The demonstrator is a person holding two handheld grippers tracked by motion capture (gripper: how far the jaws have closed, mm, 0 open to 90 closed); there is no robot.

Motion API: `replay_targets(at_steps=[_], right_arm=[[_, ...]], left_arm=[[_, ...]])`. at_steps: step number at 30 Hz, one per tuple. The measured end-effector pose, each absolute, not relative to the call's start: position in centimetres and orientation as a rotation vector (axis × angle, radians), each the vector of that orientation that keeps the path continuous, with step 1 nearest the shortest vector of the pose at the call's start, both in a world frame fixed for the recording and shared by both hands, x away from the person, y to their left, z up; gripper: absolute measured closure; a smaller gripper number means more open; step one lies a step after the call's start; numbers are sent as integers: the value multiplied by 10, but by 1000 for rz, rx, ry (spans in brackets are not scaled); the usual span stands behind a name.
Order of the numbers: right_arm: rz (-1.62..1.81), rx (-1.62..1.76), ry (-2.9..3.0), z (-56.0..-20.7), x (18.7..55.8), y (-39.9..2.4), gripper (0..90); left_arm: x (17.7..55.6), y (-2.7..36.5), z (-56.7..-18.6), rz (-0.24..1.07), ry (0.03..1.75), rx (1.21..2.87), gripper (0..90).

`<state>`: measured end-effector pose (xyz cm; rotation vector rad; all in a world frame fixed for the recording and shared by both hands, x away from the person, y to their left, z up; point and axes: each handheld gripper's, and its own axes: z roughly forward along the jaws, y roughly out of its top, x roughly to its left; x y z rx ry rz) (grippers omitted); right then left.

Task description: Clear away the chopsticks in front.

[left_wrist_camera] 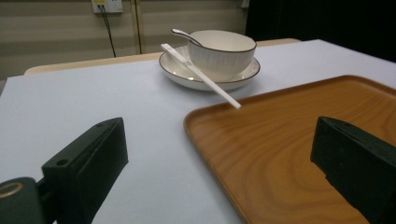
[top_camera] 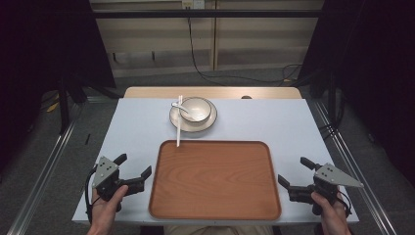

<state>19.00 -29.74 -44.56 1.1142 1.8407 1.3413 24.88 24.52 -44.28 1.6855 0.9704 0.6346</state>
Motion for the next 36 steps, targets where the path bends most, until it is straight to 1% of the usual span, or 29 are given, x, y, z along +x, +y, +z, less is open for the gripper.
replay_targets(at_steps=[5,7,15,20,22,25,28,31,36], right_arm=[[1335,1107,1839,-446,191,-295,13],[1332,1093,1850,-447,192,-295,13],[1317,1091,1867,-448,194,-293,14],[1321,1080,1885,-447,192,-292,14],[1320,1080,1887,-446,192,-293,14],[1305,1085,1893,-446,192,-292,14],[1306,1087,1903,-447,192,-291,14],[1307,1081,1909,-447,192,-289,14],[1317,1063,1910,-447,192,-286,14]], left_arm=[[247,243,-442,647,944,1721,35],[248,241,-442,628,954,1702,35],[253,232,-443,612,920,1743,36],[255,230,-443,570,924,1737,36],[254,228,-442,587,920,1748,37],[258,223,-440,577,885,1766,37],[259,221,-438,591,886,1754,38],[264,219,-439,576,874,1771,53],[269,216,-436,562,872,1757,49]])
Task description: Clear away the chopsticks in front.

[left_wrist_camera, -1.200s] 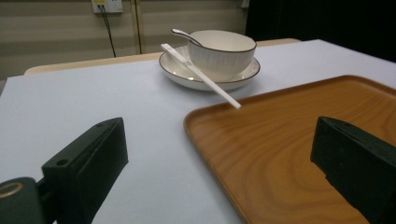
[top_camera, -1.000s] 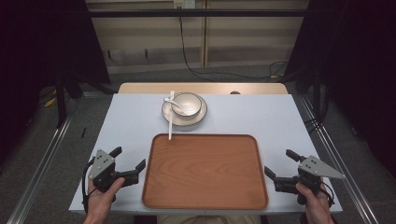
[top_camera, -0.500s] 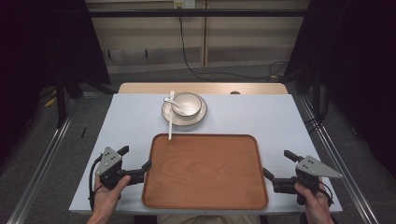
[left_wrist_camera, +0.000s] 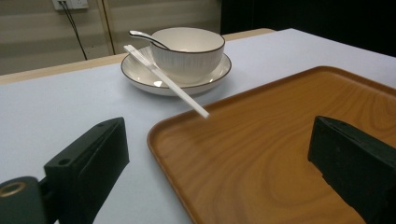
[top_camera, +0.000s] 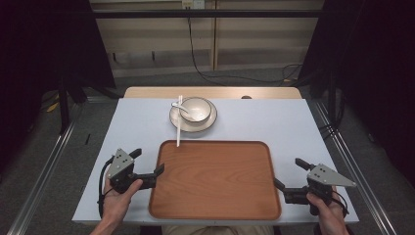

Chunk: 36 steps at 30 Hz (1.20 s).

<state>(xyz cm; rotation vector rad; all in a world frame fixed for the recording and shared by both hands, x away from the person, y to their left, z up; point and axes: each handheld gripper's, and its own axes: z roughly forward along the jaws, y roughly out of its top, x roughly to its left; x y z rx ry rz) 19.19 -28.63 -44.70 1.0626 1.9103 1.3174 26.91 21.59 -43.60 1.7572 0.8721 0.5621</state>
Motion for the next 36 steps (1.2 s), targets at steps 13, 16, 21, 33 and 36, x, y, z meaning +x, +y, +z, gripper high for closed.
replay_targets(at_steps=[13,16,21,33,36], right_arm=[[1332,1044,1921,-447,194,-283,14],[1333,1043,1920,-447,193,-283,14],[1335,1038,1926,-447,193,-282,14],[1339,1044,1921,-447,193,-283,14],[1338,1045,1918,-447,194,-283,16]], left_arm=[[294,206,-432,579,878,1790,62],[299,205,-431,578,875,1789,61],[307,201,-432,559,854,1799,64],[334,194,-431,555,874,1807,74],[341,190,-433,543,872,1826,73]])
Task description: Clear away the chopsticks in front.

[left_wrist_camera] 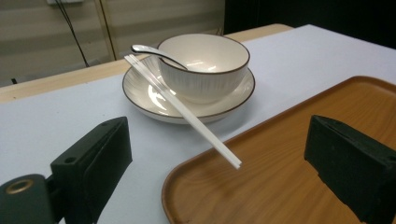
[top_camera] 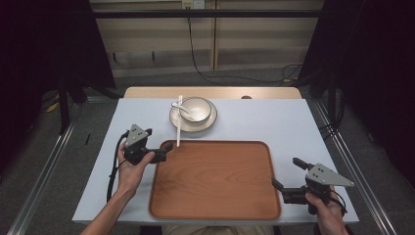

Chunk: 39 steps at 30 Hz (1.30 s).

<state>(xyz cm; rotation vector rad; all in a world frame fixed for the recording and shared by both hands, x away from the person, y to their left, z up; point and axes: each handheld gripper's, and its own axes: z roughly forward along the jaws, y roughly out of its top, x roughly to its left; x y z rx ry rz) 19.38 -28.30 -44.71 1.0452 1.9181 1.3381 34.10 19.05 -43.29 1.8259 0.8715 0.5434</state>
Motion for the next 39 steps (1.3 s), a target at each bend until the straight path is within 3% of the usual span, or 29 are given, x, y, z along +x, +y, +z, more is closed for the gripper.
replay_targets(at_steps=[12,27,39], right_arm=[[1339,1041,1919,-447,194,-283,16],[1345,1042,1922,-448,195,-284,16],[1345,1047,1930,-448,194,-283,16]], left_arm=[[371,187,-431,497,893,1815,67],[401,178,-434,463,869,1869,190],[435,175,-428,504,944,1916,221]])
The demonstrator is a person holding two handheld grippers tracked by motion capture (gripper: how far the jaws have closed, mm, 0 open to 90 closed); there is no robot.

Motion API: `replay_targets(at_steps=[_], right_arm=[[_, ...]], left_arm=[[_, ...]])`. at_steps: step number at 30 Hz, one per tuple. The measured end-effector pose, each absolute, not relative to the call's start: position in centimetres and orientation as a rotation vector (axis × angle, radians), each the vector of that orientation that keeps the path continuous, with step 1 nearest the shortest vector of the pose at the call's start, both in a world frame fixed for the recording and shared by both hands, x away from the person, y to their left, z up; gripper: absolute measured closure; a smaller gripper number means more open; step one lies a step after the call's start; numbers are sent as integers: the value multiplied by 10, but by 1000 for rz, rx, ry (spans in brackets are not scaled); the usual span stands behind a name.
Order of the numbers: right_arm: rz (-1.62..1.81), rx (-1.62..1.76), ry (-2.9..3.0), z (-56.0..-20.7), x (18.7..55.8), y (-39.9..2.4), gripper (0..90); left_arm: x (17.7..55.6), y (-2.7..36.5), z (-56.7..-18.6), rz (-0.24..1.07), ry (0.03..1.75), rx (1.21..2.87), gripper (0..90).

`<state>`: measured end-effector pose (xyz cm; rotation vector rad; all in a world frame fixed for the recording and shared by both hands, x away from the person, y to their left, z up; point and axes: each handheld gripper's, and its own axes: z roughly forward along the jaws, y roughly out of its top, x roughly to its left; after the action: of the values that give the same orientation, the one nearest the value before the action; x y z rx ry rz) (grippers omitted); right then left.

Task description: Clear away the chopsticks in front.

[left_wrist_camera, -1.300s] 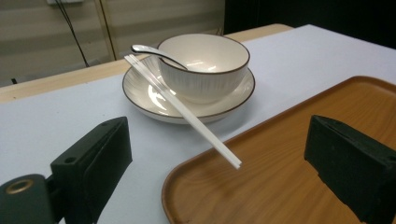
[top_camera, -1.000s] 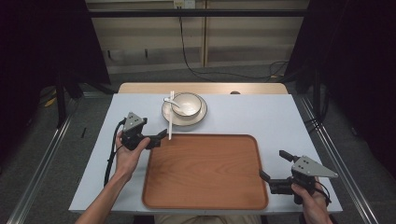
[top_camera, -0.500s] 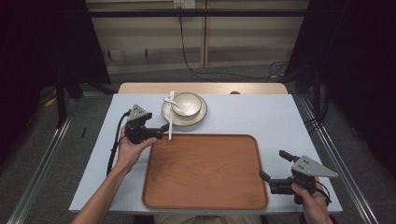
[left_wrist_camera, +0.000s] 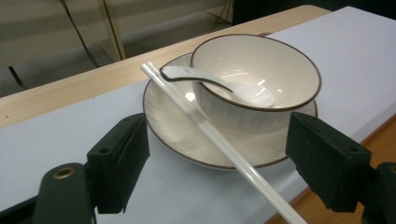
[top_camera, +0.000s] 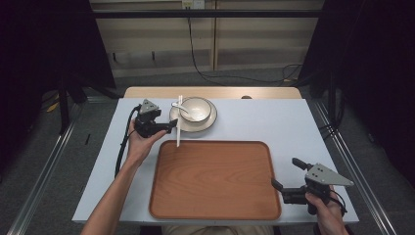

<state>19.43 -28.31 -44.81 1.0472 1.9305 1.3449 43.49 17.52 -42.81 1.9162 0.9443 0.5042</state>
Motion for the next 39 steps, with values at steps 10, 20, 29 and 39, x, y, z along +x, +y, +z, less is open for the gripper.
replay_targets(at_steps=[10,20,29,39], right_arm=[[1343,1042,1930,-448,195,-283,16],[1343,1044,1929,-449,195,-283,16],[1344,1060,1922,-448,195,-285,16],[1347,1063,1923,-449,195,-284,15]], left_arm=[[457,174,-438,487,1030,1942,325],[466,161,-450,467,1056,1981,416],[473,151,-453,481,1098,1989,532],[476,149,-457,422,1147,1981,568]])
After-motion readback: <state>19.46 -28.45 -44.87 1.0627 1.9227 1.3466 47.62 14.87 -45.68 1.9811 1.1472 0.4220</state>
